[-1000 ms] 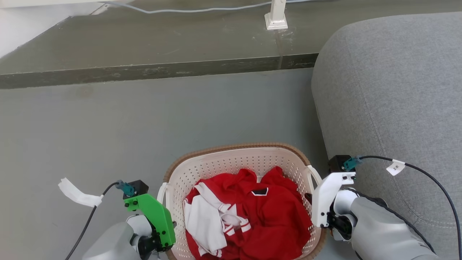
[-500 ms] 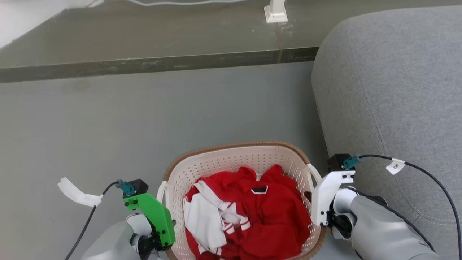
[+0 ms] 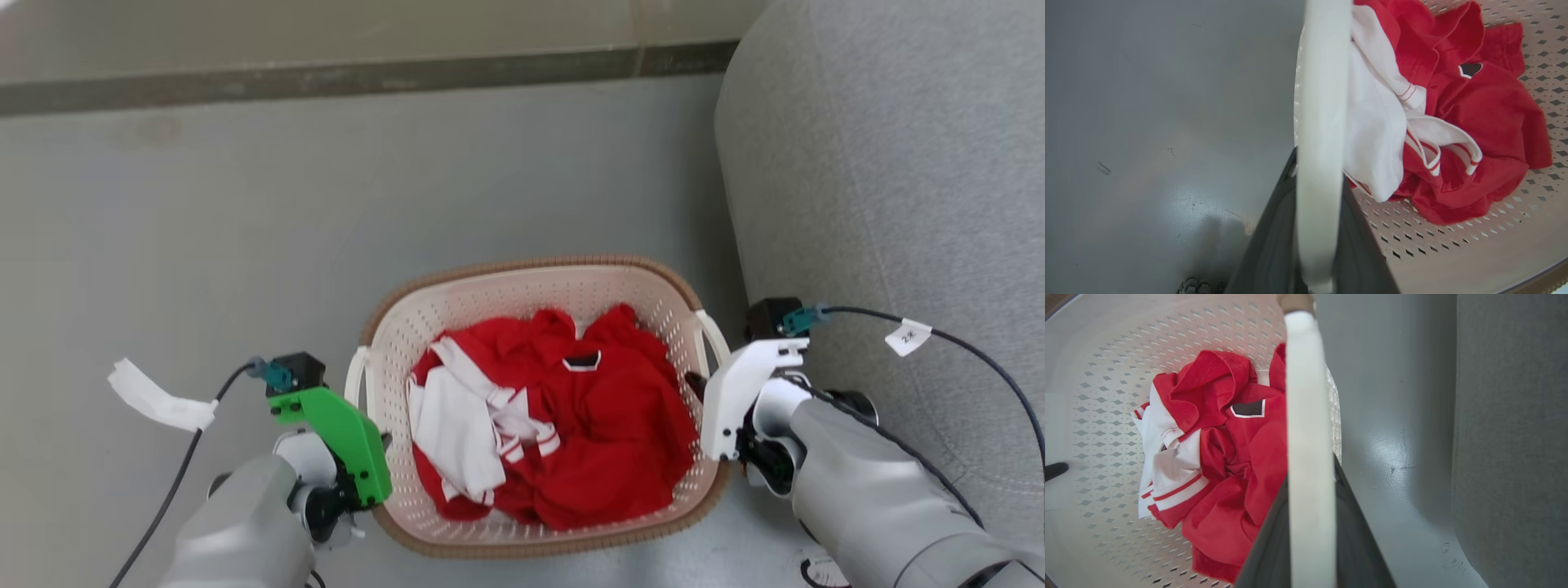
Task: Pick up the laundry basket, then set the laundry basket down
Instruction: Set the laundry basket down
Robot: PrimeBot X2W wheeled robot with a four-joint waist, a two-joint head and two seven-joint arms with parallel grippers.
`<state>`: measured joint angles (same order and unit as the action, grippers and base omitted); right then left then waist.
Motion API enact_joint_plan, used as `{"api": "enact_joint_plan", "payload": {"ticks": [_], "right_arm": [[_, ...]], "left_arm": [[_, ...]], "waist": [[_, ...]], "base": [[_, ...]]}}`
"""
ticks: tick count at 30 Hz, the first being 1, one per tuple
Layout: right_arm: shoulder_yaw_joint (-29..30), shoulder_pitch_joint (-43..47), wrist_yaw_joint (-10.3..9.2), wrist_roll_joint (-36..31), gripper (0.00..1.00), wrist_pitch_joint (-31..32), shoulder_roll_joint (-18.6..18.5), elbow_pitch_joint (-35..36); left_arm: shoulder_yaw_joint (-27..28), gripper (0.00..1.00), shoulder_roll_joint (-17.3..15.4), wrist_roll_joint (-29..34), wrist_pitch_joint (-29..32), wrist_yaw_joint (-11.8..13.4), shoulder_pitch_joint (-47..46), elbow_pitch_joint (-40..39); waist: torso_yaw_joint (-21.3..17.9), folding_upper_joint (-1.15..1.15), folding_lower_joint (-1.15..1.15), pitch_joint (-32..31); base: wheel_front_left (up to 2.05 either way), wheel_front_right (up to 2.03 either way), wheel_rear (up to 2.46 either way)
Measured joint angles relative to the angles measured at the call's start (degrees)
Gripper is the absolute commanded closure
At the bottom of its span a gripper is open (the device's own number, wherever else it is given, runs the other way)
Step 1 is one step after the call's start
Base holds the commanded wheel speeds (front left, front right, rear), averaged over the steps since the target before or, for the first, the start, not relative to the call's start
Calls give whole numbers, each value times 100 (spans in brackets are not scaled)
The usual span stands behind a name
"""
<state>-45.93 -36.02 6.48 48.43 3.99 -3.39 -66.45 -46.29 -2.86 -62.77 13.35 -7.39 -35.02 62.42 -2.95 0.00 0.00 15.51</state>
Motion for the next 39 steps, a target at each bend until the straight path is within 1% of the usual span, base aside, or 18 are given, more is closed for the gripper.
{"api": "enact_joint_plan", "payload": {"ticks": [16, 23, 39], "right_arm": [[16, -563, 0, -9, 100, -457, -93, 96], [46, -803, 0, -9, 100, -704, -158, 181], [4, -1240, 0, -59, 100, -1237, -278, 288]], "left_arm": [[-16, 100, -18, 114, -455, 0, -644, -43], [-20, 100, -23, 298, -764, 1, -939, -68], [-45, 100, -10, 365, -1184, 0, -1514, -52]], "waist": [[115, 0, 0, 1147], [170, 0, 0, 1688], [286, 0, 1, 2833]], "base": [[0, 0, 0], [0, 0, 0], [0, 0, 0]]}}
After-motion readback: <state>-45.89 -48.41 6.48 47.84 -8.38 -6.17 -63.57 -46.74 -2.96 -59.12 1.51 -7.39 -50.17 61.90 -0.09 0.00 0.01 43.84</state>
